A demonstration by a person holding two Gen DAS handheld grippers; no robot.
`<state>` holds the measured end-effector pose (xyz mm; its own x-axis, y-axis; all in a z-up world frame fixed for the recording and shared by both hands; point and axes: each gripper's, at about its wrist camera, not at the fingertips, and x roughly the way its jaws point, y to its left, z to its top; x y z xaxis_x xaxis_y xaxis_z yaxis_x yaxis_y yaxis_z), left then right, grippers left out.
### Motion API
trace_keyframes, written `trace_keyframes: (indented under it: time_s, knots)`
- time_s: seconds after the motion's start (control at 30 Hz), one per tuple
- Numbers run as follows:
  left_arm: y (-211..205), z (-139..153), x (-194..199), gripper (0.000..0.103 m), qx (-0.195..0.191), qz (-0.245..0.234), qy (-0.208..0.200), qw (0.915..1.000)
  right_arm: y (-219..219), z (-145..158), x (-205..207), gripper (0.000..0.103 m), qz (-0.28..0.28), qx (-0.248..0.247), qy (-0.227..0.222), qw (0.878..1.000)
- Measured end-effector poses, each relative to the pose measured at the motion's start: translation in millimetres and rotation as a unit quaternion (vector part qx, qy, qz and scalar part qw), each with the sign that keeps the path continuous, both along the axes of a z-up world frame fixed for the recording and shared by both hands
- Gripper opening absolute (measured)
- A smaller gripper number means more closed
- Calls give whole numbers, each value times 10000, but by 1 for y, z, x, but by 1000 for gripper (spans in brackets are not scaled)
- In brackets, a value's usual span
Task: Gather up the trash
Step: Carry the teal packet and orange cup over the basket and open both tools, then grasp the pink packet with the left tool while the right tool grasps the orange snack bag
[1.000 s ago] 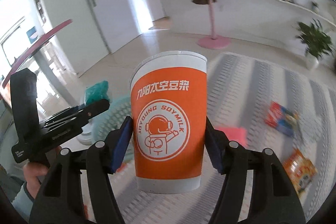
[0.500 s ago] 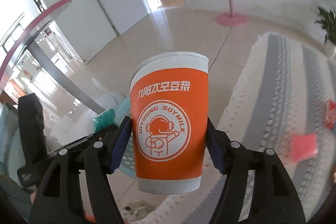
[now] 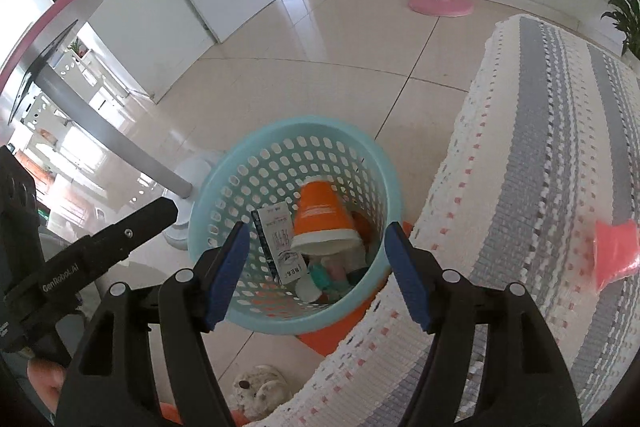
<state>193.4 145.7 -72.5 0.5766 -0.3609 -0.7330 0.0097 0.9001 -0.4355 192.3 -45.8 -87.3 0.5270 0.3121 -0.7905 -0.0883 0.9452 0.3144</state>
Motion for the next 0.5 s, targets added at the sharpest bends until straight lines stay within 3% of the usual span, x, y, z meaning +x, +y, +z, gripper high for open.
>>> trace_keyframes:
  time_s: [0.17,0.3,0.5]
  knots:
    - [-11,9,-5,57,-98,-96,-186,9997,-10,14,-13,66,1,13,-175,9998]
    - [-31,27,-16,57,21,-348,-608,9975,-25,40,-32,66,-72,-66,-504,9987]
    - [-91,56,-46,57,316,-1229,-1308,9833,-80,85,-84,66,-550,-367,-1165,9910]
